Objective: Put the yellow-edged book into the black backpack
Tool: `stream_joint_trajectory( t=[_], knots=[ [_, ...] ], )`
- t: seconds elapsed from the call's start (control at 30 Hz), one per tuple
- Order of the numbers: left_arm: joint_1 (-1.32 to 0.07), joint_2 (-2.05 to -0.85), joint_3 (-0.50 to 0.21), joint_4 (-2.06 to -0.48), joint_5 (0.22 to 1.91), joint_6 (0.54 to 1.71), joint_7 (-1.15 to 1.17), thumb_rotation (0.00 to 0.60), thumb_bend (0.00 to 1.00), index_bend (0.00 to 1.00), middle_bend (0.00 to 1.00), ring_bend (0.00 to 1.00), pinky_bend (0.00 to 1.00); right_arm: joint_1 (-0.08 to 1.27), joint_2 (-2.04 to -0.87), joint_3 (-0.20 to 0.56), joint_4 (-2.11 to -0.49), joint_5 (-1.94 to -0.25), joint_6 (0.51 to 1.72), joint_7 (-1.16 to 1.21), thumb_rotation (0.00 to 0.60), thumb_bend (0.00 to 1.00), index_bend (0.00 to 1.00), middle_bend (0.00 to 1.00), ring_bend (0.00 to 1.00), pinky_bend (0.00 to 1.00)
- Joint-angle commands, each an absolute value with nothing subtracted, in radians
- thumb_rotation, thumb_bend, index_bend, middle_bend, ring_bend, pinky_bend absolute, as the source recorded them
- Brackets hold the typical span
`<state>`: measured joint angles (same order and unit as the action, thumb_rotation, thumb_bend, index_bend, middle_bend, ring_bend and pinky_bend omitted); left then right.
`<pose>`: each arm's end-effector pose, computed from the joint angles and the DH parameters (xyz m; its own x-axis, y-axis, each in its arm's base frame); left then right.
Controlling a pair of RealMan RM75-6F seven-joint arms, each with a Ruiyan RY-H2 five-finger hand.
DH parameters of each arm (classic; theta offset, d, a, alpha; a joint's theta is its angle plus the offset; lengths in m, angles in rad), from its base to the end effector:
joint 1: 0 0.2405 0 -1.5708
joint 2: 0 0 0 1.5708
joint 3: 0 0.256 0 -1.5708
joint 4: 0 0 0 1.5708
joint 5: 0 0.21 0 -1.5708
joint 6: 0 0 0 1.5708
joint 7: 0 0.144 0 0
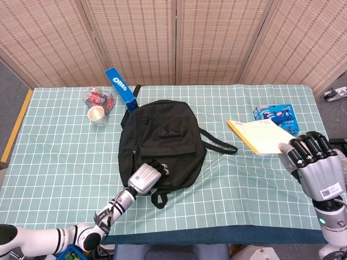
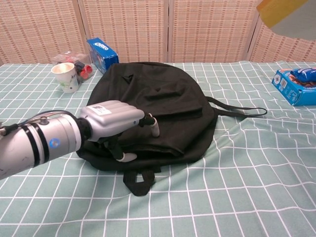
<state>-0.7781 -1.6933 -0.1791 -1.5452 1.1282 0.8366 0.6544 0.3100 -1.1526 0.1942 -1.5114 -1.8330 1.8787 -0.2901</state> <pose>-0.0893 0.2978 -0.0783 0.6165 0.2710 0.7392 0.7025 -0.6133 -0.3610 -0.2048 -0.2363 0.2066 0.3776 0.6686 0.6406 -0.6426 -0.3089 0.7012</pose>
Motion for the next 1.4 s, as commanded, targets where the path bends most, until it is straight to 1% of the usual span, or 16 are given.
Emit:
stream_joint_trajectory(
  t=[0.03,0.07,0.1,0.17,0.2,0.27,0.37,0.47,0.63,0.83,1.0,1.27,1.4],
  knots=[
    [-0.793,-1.72,-0.207,-1.53,1.082,0.859,0.631,0.6,0.37,0.45,0.2,0.23,0.14,0.308,-1.155,0.194,-1.512,-1.838,1.875,-0.281,0.6,0.49,0.85,0.61,0.47,0.4],
    [-0.794,-1.723,-0.214,-1.529,1.079,0.868,0.622,0.6,0.42,0.49,0.2,0.24,0.14,0.309,-1.155,0.193,-1.514,-1.842,1.873,-0.277,0.6,0.49,0.85,0.61,0.47,0.4],
    [-0.795,-1.724,-0.22,-1.528,1.08,0.88,0.612,0.6,0.49,0.54,0.21,0.26,0.14,0.309,-1.156,0.192,-1.516,-1.848,1.873,-0.272,0.6,0.49,0.85,0.61,0.47,0.4],
    [-0.792,-1.724,-0.237,-1.531,1.08,0.905,0.578,0.6,0.59,0.59,0.22,0.27,0.14,0.312,-1.159,0.189,-1.523,-1.866,1.871,-0.263,0.6,0.49,0.85,0.61,0.47,0.4],
    [-0.79,-1.722,-0.247,-1.536,1.076,0.913,0.558,0.6,0.62,0.61,0.23,0.28,0.14,0.314,-1.161,0.186,-1.529,-1.875,1.869,-0.259,0.6,0.49,0.85,0.61,0.47,0.4],
    [-0.789,-1.707,-0.272,-1.555,1.059,0.917,0.512,0.6,0.65,0.65,0.25,0.29,0.14,0.321,-1.165,0.179,-1.541,-1.904,1.861,-0.257,0.6,0.49,0.85,0.61,0.47,0.4],
    [-0.79,-1.674,-0.317,-1.591,1.029,0.916,0.447,0.6,0.65,0.68,0.27,0.3,0.15,0.336,-1.173,0.17,-1.563,-1.95,1.843,-0.261,0.6,0.49,0.85,0.61,0.47,0.41],
    [-0.794,-1.639,-0.373,-1.63,0.982,0.91,0.375,0.6,0.65,0.68,0.28,0.3,0.16,0.357,-1.179,0.161,-1.594,-1.994,1.813,-0.263,0.6,0.49,0.85,0.61,0.47,0.41],
    [-0.813,-1.585,-0.467,-1.681,0.872,0.893,0.277,0.6,0.65,0.66,0.29,0.3,0.21,0.392,-1.192,0.149,-1.663,-2.06,1.753,-0.279,0.6,0.49,0.85,0.61,0.47,0.41],
    [-0.86,-1.555,-0.54,-1.702,0.738,0.92,0.251,0.6,0.65,0.63,0.3,0.3,0.24,0.427,-1.212,0.128,-1.719,-2.116,1.669,-0.293,0.6,0.49,0.85,0.61,0.47,0.42],
    [-0.898,-1.519,-0.559,-1.718,0.64,0.922,0.258,0.6,0.65,0.62,0.3,0.3,0.24,0.479,-1.229,0.136,-1.737,-2.133,1.559,-0.331,0.6,0.49,0.85,0.61,0.47,0.43],
    [-0.953,-1.51,-0.535,-1.688,0.556,0.95,0.281,0.6,0.65,0.62,0.3,0.3,0.25,0.588,-1.307,0.172,-1.715,-2.079,1.366,-0.365,0.6,0.49,0.85,0.61,0.47,0.43],
    [-0.973,-1.516,-0.527,-1.673,0.531,0.965,0.282,0.6,0.65,0.6,0.3,0.3,0.25,0.641,-1.356,0.194,-1.683,-2.068,1.298,-0.406,0.6,0.49,0.85,0.62,0.48,0.43]
  ],
)
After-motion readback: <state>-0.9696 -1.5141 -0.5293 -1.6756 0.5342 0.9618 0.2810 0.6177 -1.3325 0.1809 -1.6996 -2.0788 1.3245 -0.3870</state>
